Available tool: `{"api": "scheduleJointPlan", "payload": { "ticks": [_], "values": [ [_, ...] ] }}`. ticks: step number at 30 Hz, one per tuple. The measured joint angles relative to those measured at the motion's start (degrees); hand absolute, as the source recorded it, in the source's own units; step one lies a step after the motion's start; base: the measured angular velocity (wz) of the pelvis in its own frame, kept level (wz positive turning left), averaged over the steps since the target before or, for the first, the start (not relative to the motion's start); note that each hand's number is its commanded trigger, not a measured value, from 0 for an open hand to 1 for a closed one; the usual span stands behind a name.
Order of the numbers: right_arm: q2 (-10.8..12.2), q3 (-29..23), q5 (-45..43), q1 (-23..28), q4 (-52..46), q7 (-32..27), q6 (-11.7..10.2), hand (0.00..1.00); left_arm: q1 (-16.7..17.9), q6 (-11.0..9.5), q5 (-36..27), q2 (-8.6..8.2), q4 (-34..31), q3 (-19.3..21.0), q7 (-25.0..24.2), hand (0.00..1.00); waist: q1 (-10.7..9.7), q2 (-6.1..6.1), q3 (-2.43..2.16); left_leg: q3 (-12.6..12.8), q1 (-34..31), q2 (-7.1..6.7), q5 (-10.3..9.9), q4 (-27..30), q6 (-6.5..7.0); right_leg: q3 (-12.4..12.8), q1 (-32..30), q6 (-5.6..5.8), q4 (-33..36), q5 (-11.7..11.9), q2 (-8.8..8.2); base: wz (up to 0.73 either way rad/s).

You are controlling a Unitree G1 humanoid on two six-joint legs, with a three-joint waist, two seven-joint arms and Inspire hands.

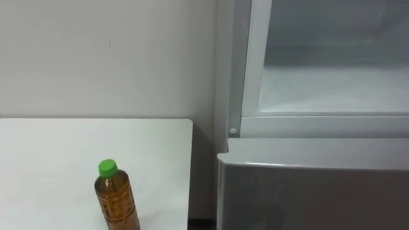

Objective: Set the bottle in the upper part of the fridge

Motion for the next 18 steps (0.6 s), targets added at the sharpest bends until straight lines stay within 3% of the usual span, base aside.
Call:
{"api": "scheduleJointPlan", "payload": {
  "ticks": [6,13,18],
  "values": [
    [-2.47,-0.03,-0.17,1.13,-9.02,1.39,4.37,0.0,-0.43,-0.41,0.19,0.04,-0.31,0.0,-1.11,0.0,1.49,0.51,0.17,0.06,-1.72,0.14,0.03,0.21,0.04,0.24,-3.14,-0.27,1.95,0.15,-0.15,-0.06],
    [-6.52,0.03,-0.86,1.92,-19.31,4.99,5.7,0.0,-0.24,-1.68,0.16,0.25,0.36,0.07,-0.93,0.0,1.61,0.4,0.25,0.3,-1.9,-0.08,0.24,0.28,0.37,0.4,-4.0,-0.29,3.68,0.05,-0.67,-0.03],
    [-7.57,-1.37,-1.17,1.9,-24.3,8.67,5.71,0.0,-0.05,-1.83,0.44,0.85,0.5,0.56,-1.18,0.0,3.1,-0.42,0.15,1.46,-1.27,0.1,0.34,0.25,0.5,1.48,-4.09,-0.4,3.82,0.16,-0.57,-0.14]
  ]
}}
